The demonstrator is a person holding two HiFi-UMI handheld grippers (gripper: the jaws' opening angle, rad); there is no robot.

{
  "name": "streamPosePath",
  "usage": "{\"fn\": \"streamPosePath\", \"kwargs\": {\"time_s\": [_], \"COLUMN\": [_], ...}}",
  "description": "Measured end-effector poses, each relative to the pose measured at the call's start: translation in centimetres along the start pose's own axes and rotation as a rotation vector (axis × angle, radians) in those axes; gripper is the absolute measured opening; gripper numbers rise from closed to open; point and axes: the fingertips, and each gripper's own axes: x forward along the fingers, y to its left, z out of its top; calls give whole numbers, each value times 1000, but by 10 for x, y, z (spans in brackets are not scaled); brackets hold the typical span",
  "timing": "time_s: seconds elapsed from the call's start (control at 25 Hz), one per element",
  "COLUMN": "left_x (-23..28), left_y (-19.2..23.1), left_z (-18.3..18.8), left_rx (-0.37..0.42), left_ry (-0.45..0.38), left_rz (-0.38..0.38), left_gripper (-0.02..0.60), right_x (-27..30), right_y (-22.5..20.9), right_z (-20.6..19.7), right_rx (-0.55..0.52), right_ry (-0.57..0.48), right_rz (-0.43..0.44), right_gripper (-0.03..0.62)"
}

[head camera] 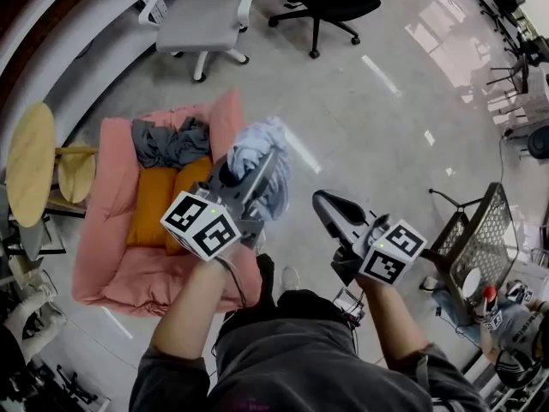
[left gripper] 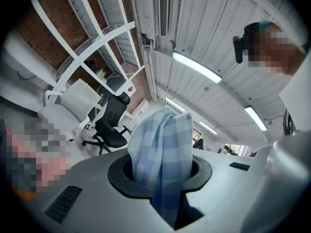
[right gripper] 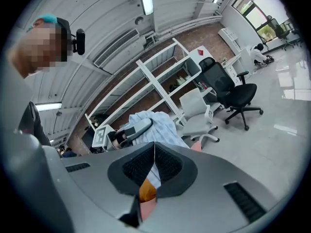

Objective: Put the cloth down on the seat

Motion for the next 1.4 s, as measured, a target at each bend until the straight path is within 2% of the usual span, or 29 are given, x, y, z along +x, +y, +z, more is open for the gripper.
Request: {"fn": "streamPosePath", "kwargs": {"time_s": [0.2,0.36,0.64,0.84,1.08,1.2,1.28,1.4], "left_x": [18,23,-4,-41,-88,-105,-111,-124], "left_y": [37,82,190,238,288,300,302,306], "left_z": [-9,-20,-54,-74,-95,-110,-117,-117], "left_rx": [-6,-18,-52,-40,-12,-14,3,56], "left_ry": [27,44,80,111,189,243,283,322], "left_rz": [-10,42,216,331,475,520,536,586], "left_gripper": [109,109,110,110,121,168,271,362], "right_x": [33,58,102,125,159,172,180,190], "right_y": [-29,-46,-61,-62,-50,-44,-42,-35], "right_z": [2,-1,-25,-46,-65,-72,-74,-74], "right_rx": [22,40,72,103,112,112,110,104], "right_ry": [11,32,106,149,203,228,237,240], "right_rz": [-33,-46,-63,-46,-6,9,17,35], "right_gripper": [15,15,15,15,15,15,15,15]}}
